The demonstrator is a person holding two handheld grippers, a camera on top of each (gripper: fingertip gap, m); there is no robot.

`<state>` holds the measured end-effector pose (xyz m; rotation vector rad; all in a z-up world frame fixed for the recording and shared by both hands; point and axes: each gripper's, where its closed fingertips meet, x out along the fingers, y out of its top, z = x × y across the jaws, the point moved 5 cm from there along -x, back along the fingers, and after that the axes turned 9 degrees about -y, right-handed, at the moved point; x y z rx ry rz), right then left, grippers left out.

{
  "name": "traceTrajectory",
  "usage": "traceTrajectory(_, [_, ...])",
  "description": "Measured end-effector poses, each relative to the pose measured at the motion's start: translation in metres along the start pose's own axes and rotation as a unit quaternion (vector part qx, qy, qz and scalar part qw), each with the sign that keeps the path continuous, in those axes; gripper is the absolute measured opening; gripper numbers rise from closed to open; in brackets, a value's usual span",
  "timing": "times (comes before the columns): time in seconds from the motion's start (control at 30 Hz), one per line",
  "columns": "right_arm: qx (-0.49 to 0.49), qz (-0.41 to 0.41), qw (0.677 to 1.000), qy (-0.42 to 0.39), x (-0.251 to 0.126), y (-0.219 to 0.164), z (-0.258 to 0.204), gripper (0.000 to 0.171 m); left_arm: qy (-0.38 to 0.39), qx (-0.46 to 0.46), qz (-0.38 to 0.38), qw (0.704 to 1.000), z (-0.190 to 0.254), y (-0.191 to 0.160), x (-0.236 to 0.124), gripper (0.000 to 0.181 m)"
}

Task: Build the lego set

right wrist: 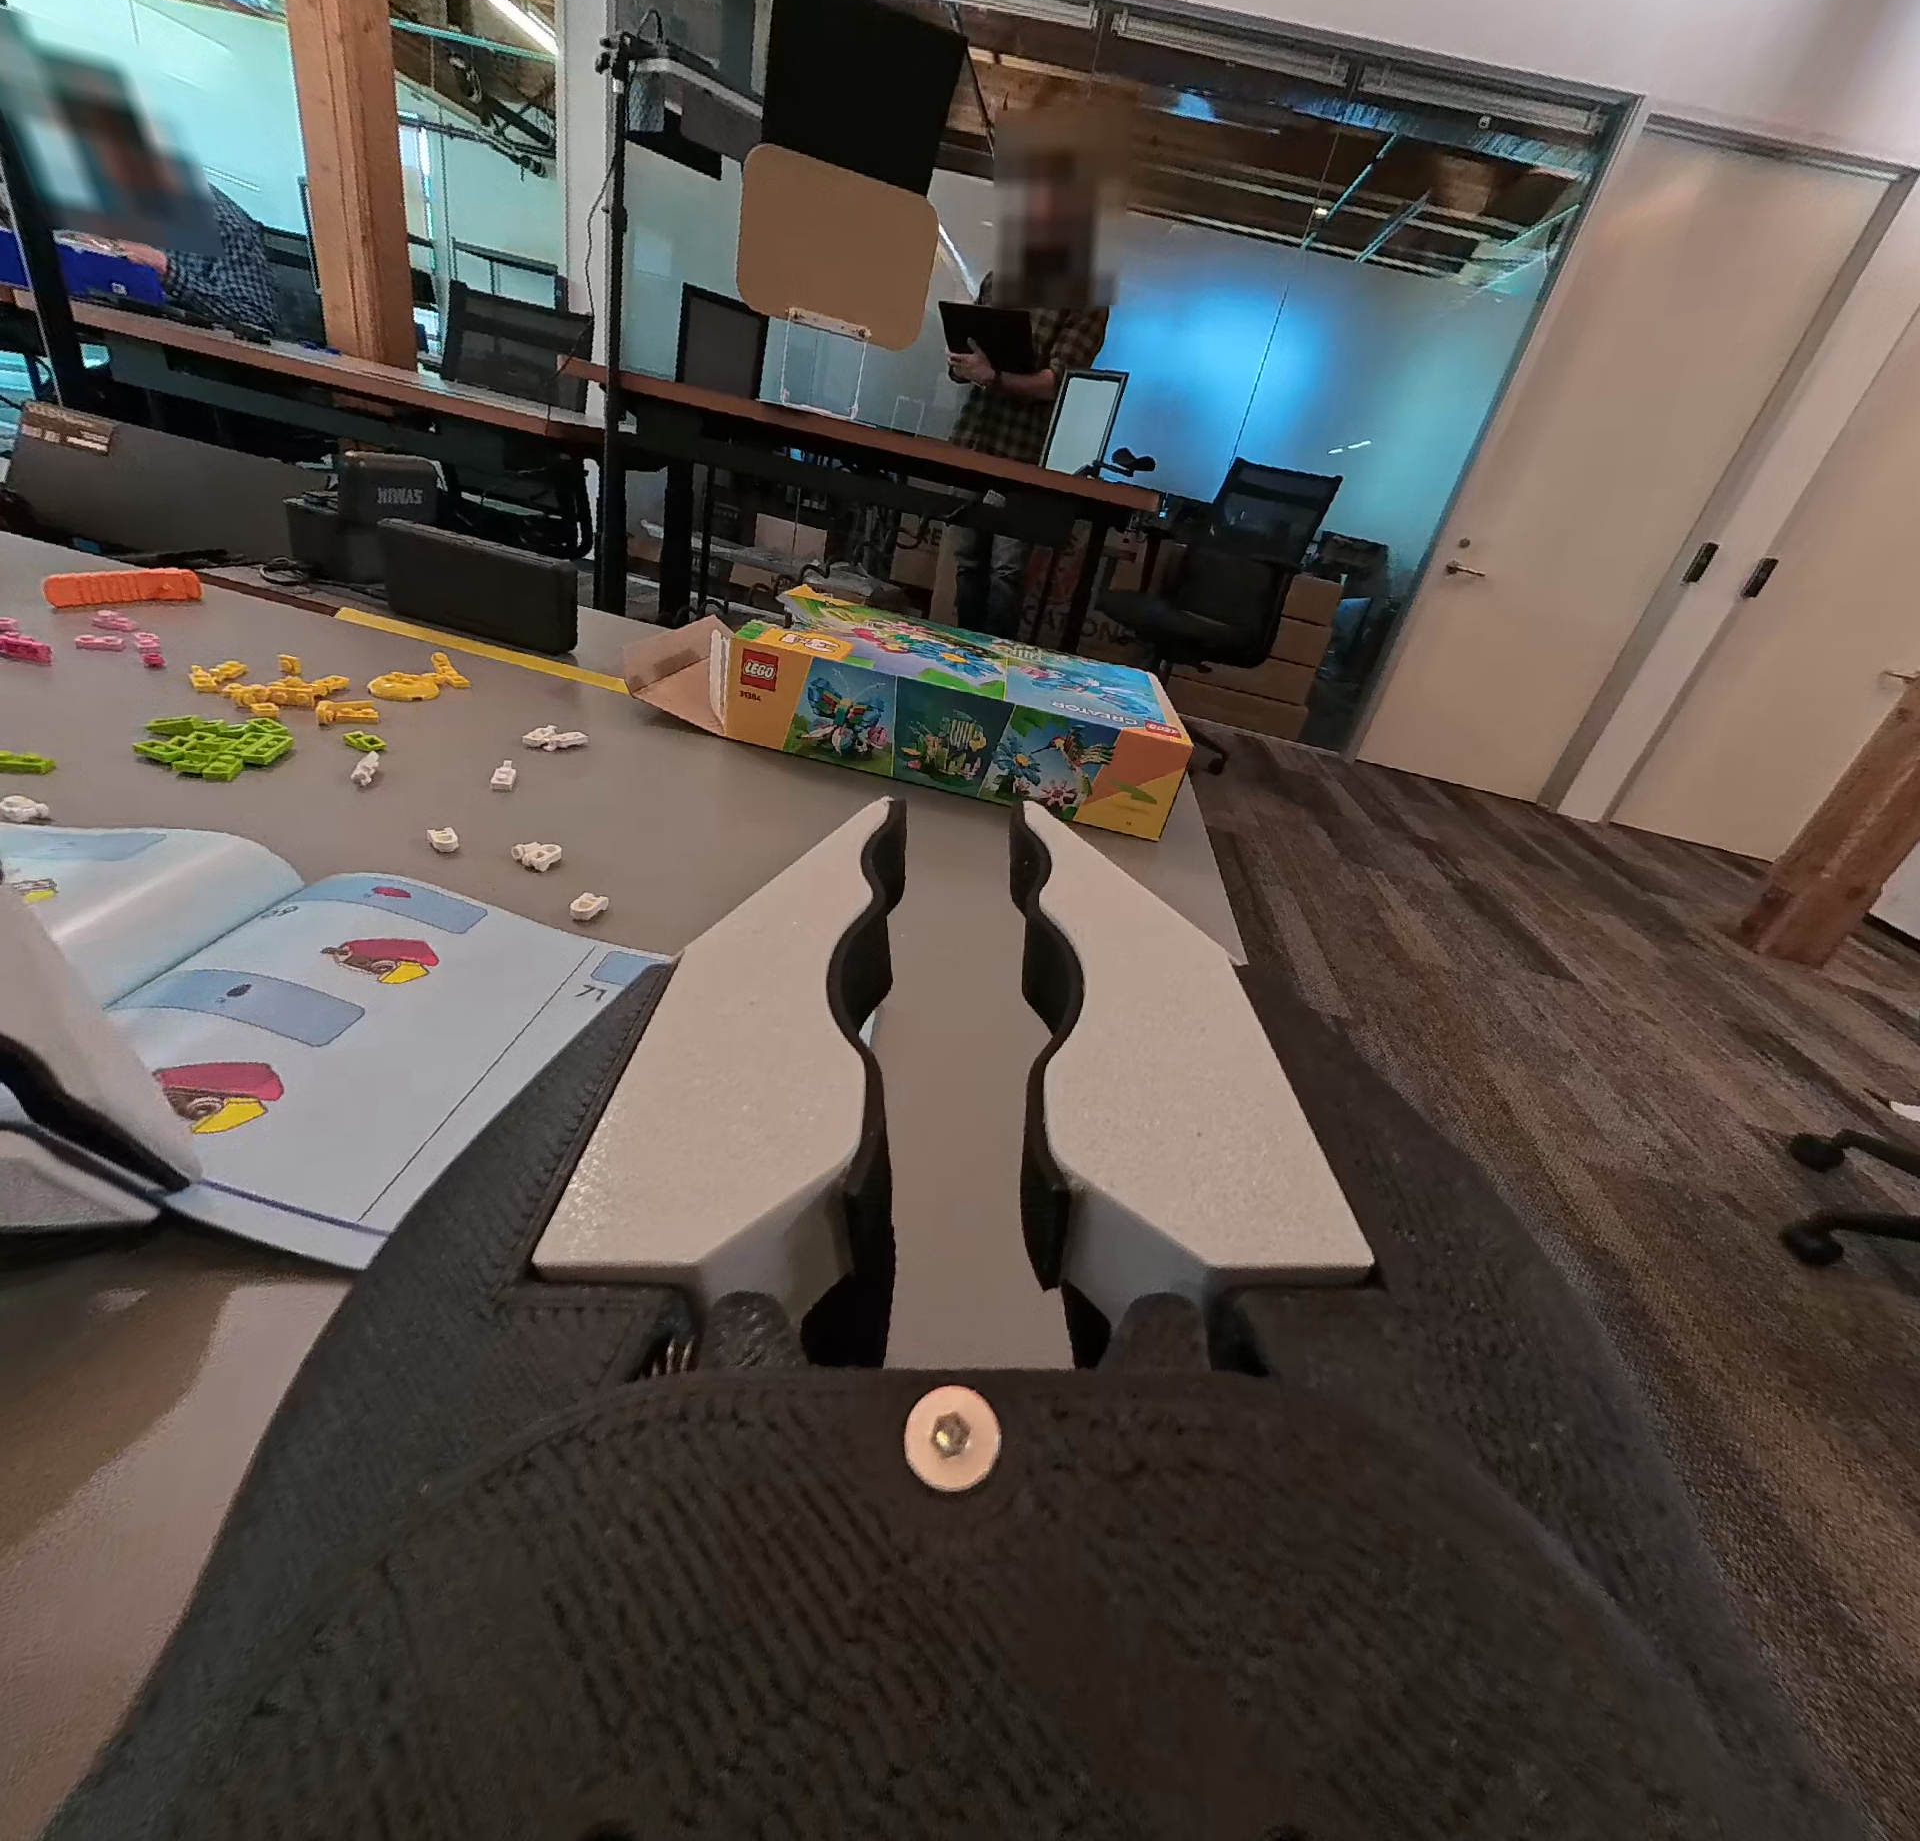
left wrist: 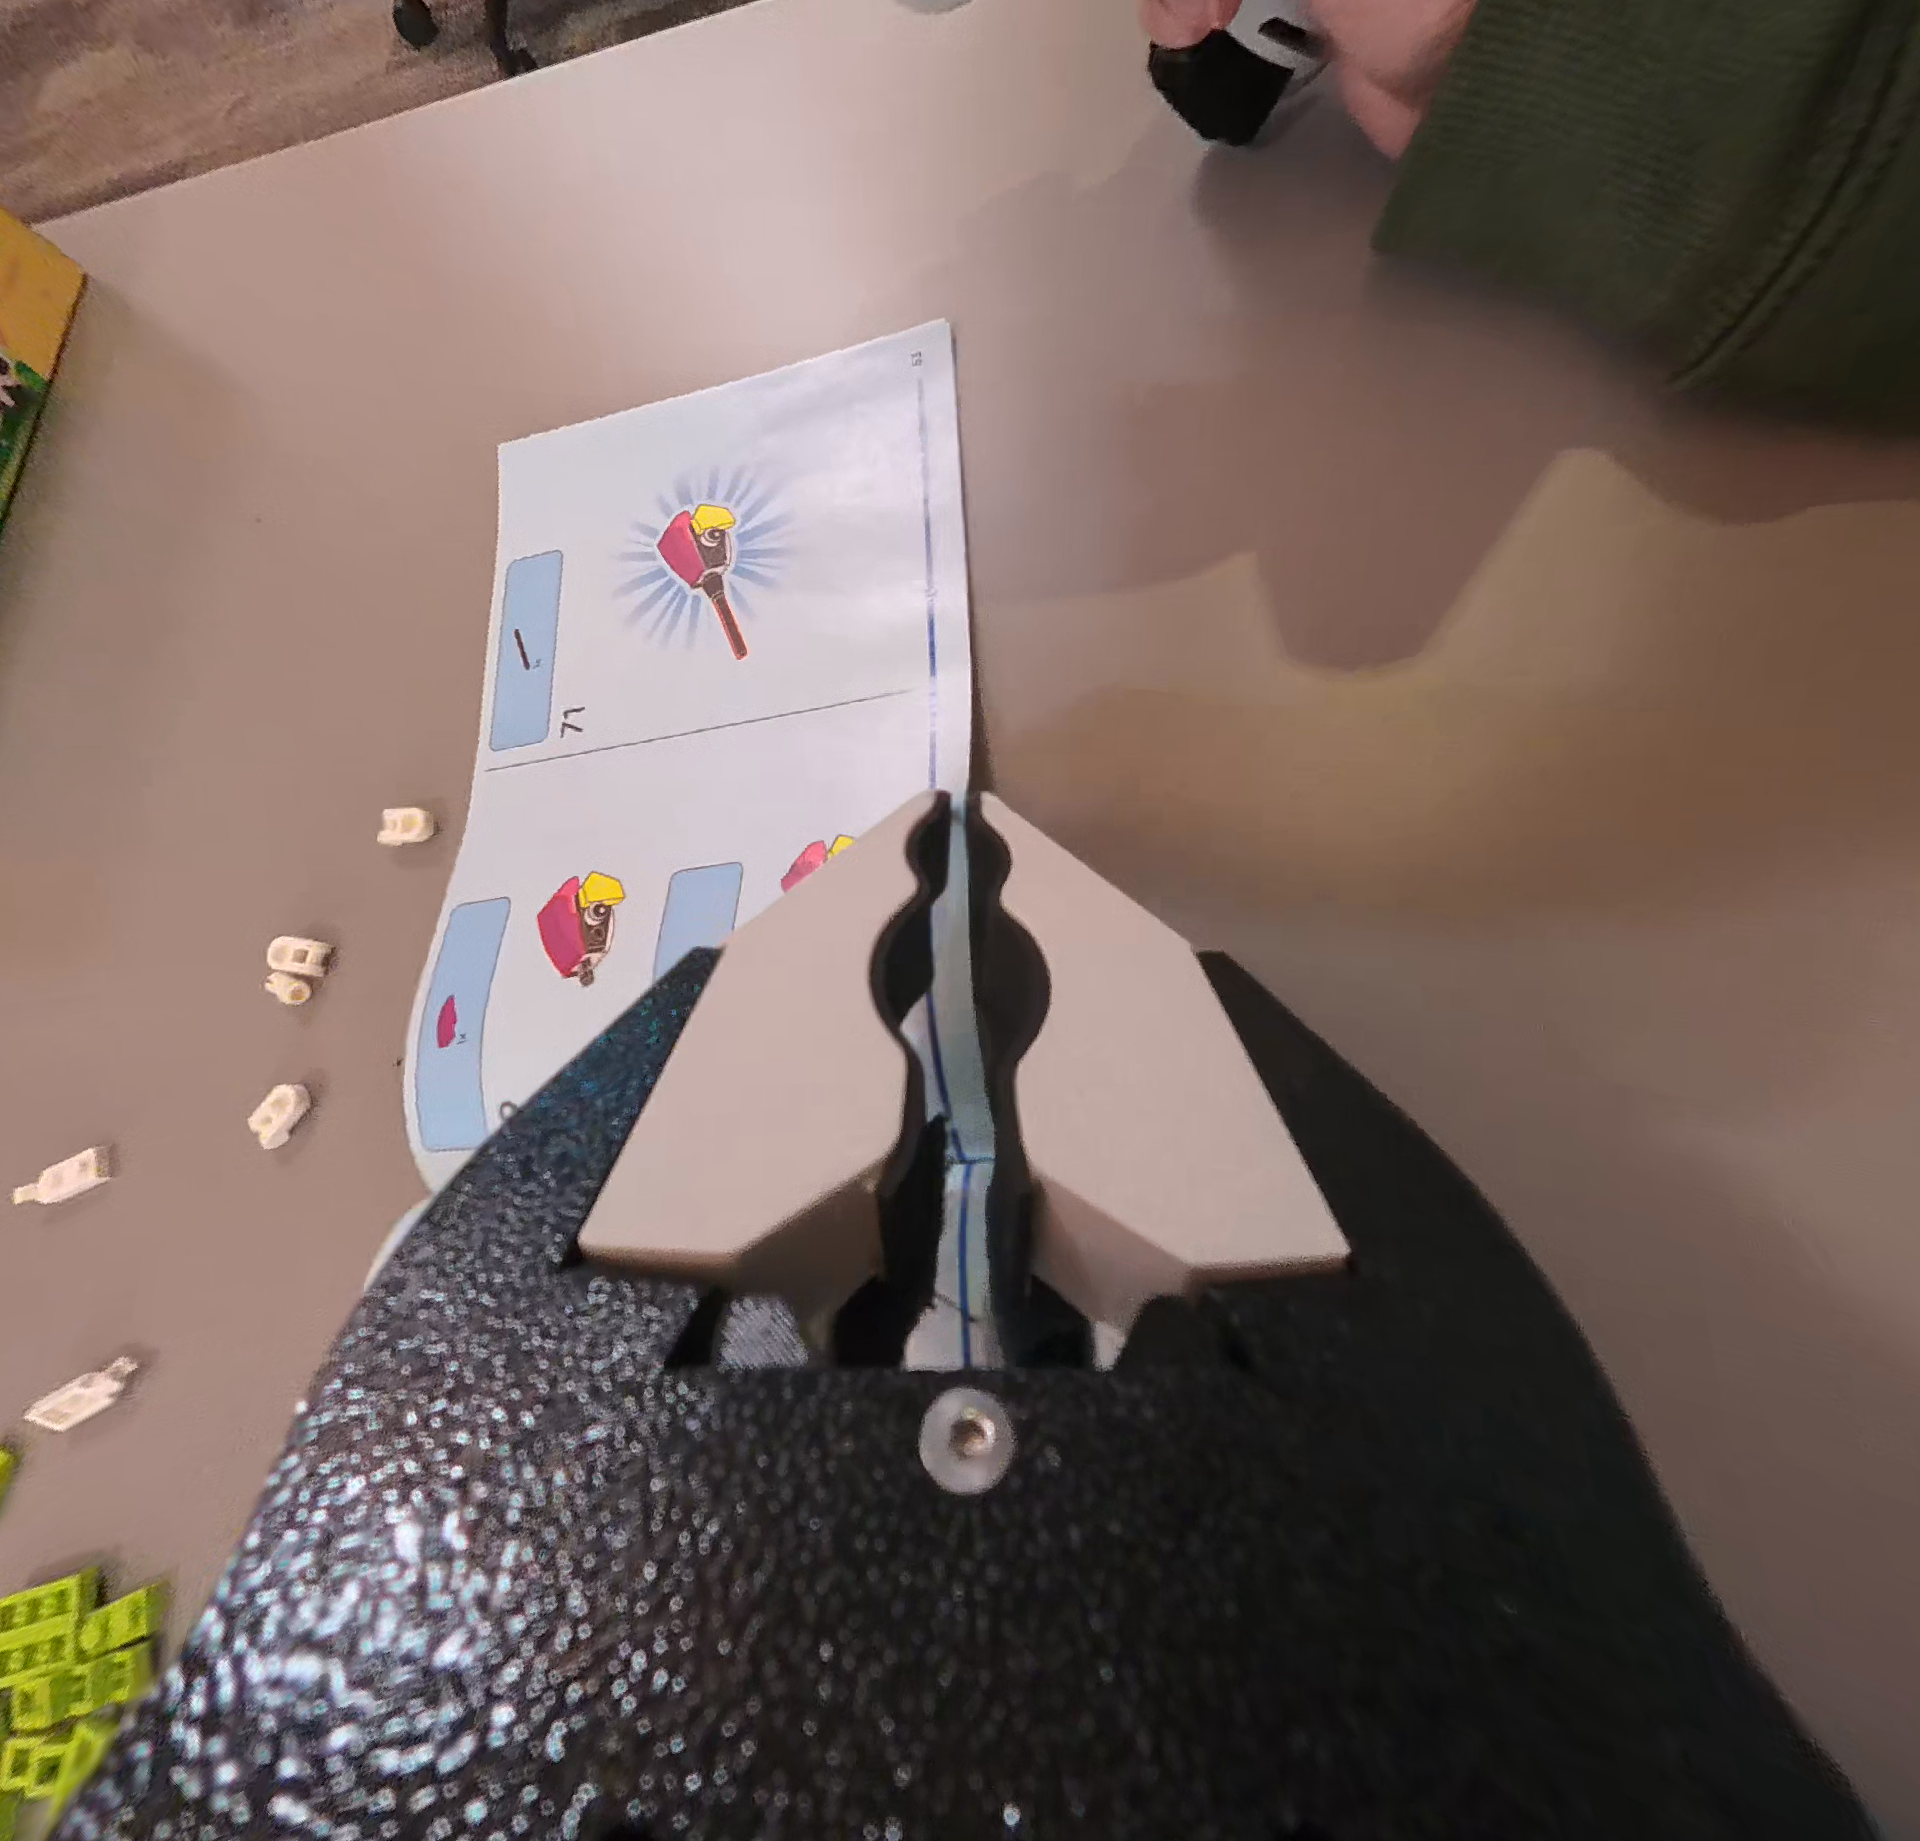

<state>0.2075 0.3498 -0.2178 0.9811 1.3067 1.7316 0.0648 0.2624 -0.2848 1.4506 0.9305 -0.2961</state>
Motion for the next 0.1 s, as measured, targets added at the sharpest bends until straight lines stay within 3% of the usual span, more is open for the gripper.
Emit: traceTrajectory(0.1, [0.000,0.000,1.000,0.000,-0.0001,0.0000,-0.0001,0.018,-0.012,-0.033,0.014,0.999,-0.0026,-0.0010,-0.0002,0.000])
